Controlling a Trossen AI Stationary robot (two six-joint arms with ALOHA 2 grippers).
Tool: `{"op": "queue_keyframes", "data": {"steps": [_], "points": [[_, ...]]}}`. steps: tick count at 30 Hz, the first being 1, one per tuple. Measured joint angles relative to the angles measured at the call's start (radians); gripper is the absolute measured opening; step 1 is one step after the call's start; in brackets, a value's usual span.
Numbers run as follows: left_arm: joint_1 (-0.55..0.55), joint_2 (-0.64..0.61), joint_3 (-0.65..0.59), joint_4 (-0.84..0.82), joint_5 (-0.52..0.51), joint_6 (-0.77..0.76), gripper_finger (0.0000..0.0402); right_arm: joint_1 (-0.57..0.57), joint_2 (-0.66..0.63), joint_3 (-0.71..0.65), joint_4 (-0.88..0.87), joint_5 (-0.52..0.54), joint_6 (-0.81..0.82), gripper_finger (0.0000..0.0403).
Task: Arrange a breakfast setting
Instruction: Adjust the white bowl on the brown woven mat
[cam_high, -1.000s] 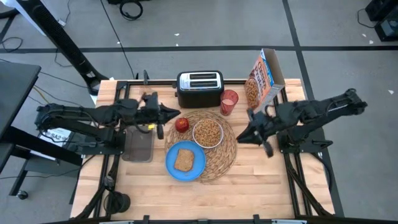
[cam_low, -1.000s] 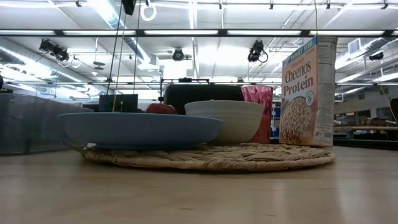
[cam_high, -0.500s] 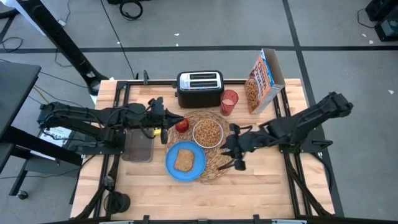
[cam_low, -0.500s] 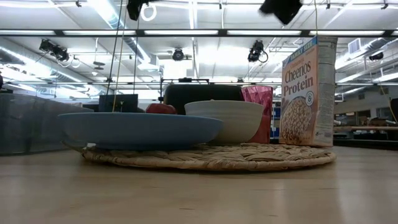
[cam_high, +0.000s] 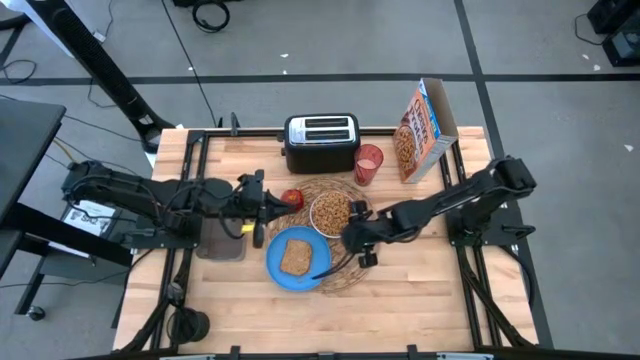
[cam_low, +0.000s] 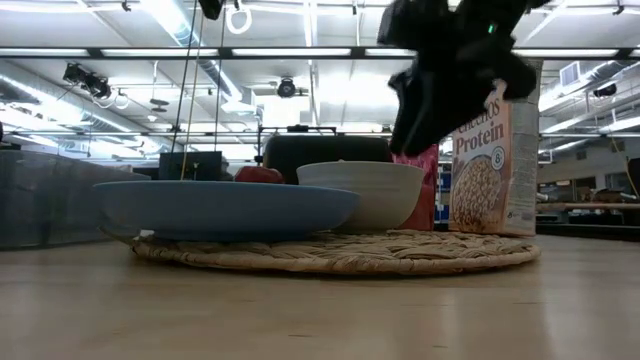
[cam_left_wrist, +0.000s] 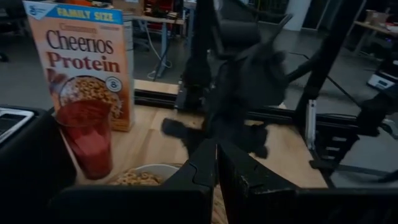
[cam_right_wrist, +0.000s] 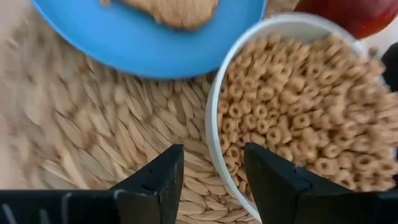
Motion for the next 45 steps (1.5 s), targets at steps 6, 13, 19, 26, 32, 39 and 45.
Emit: {"op": "queue_keyframes", "data": {"steps": [6, 13, 19, 26, 32, 39, 45], "points": [[-0.031, 0.000, 0.000, -0.004, 0.000, -0.001, 0.0023, -0.029, 0.074, 0.000, 0.011, -0.001, -0.065, 0.0163], [-0.065, 0.000, 0.000, -0.025, 0.000, -0.029, 0.0023, -0.025, 0.078, 0.000, 0.016, -0.003, -0.078, 0.0111], [-0.070, 0.000, 0.000, -0.034, -0.002, -0.034, 0.0023, -0.024, 0.078, 0.000, 0.023, -0.018, -0.080, 0.0033], [-0.069, 0.000, 0.000, -0.035, -0.011, -0.034, 0.0023, -0.021, 0.078, -0.001, 0.020, -0.020, -0.106, 0.0023], [-0.069, 0.000, 0.000, -0.035, -0.011, -0.034, 0.0023, -0.014, 0.078, -0.001, 0.006, 0.000, -0.217, 0.0012], [-0.069, 0.000, 0.000, -0.035, -0.012, -0.041, 0.0023, -0.008, 0.078, -0.001, -0.053, 0.079, -0.384, 0.0015], [-0.069, 0.000, 0.000, -0.035, -0.013, -0.054, 0.0023, -0.007, 0.078, -0.001, -0.089, 0.135, -0.513, 0.0012]]}}
